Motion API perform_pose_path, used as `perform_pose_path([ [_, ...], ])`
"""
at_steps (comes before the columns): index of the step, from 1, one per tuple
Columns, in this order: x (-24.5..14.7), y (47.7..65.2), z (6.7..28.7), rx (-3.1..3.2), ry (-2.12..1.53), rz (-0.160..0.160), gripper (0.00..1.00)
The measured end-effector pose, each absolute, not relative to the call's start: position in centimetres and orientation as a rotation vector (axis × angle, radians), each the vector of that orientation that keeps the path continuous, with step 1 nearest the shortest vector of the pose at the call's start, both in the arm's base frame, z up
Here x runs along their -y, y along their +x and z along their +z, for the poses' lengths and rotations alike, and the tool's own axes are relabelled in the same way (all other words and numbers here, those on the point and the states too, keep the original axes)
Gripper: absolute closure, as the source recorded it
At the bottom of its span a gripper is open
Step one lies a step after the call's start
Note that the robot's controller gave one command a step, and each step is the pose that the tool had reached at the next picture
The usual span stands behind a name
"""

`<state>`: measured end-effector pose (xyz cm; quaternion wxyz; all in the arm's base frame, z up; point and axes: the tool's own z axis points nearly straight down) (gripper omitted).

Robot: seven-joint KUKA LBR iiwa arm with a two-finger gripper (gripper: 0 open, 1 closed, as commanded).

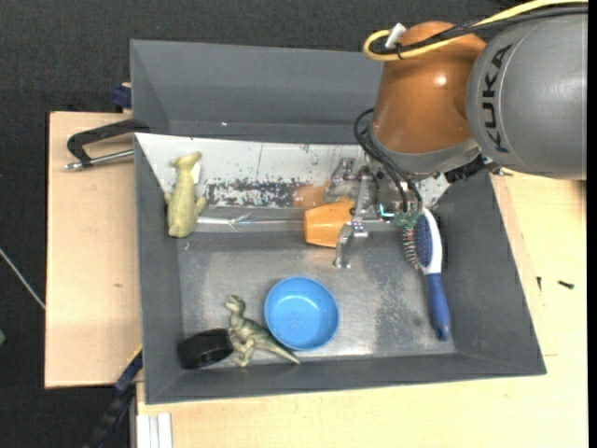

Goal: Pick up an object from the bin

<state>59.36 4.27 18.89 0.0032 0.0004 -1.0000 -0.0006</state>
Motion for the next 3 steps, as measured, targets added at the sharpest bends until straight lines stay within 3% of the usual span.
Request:
perform_pose_path([
  [1,-3.0,59.0,12.6,3.152,0.211,-0.009,0.00],
  [2,-5.8,54.9,7.5,3.092,0.591,-0.002,0.00],
  [3,-5.7,55.3,8.1,3.101,0.591,0.002,1.00],
])
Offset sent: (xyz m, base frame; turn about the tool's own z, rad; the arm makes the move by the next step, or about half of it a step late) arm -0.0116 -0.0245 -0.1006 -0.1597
